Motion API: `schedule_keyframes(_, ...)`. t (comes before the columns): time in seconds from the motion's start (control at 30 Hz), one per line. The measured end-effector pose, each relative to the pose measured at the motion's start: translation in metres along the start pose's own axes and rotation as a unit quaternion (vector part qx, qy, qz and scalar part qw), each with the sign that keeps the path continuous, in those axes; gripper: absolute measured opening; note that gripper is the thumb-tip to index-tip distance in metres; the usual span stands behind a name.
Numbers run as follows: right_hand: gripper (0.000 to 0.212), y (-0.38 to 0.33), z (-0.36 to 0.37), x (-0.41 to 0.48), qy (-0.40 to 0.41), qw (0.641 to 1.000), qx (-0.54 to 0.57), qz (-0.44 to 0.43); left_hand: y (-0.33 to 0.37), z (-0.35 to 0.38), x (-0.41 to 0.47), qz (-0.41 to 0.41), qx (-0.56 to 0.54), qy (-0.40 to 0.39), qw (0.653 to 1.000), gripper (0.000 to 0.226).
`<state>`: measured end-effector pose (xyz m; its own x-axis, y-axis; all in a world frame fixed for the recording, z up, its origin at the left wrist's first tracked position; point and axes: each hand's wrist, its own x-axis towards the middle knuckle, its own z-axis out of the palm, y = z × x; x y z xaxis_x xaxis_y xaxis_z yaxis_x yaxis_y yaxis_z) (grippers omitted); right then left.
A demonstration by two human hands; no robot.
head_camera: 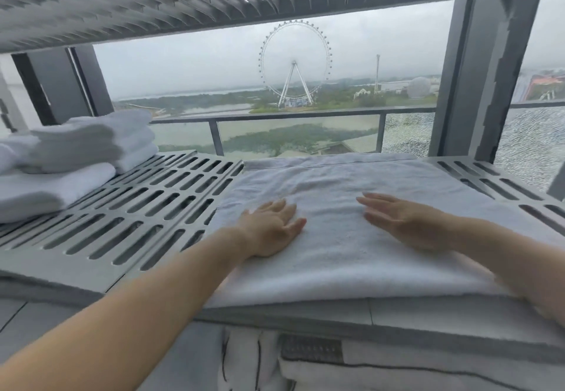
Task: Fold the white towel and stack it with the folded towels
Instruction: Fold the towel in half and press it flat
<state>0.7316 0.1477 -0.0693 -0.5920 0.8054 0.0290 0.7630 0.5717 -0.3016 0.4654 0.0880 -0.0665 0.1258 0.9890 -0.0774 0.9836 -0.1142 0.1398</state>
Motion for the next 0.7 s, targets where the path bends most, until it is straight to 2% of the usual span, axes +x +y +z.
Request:
schedule_keyframes(0.07,0.078,-0.036,0.017,-0.011,-0.03,0.997,-0.002,-0.074,0.016,0.008,-0.019,0.047,-0.014,-0.004,0.999,0.063)
schedule_keyframes(0.13,0.077,-0.056,0.027,-0.021,-0.045,0.992,-0.041,-0.109,0.026,0.016,-0.039,0.089,-0.012,-0.003,0.996,0.064)
schedule_keyframes(0.3,0.062,-0.059,0.022,-0.057,-0.048,0.995,-0.038,-0.078,0.013,0.02,-0.079,0.117,0.014,0.044,0.992,0.061)
schedule_keyframes(0.43,0.046,-0.074,0.03,-0.082,-0.023,0.993,-0.045,-0.103,0.014,0.033,-0.11,0.219,0.014,0.159,0.963,0.065)
schedule_keyframes(0.5,0.048,-0.081,0.031,-0.09,0.006,0.993,-0.038,-0.111,0.015,0.04,-0.117,0.257,0.052,0.176,0.949,0.076)
schedule_keyframes(0.6,0.049,-0.086,0.029,-0.095,0.001,0.994,-0.046,-0.098,0.016,0.036,-0.118,0.244,0.076,0.131,0.958,0.086)
schedule_keyframes(0.7,0.058,-0.084,0.025,-0.098,-0.021,0.997,0.019,-0.071,0.019,0.023,-0.116,0.214,-0.013,0.053,0.975,0.07)
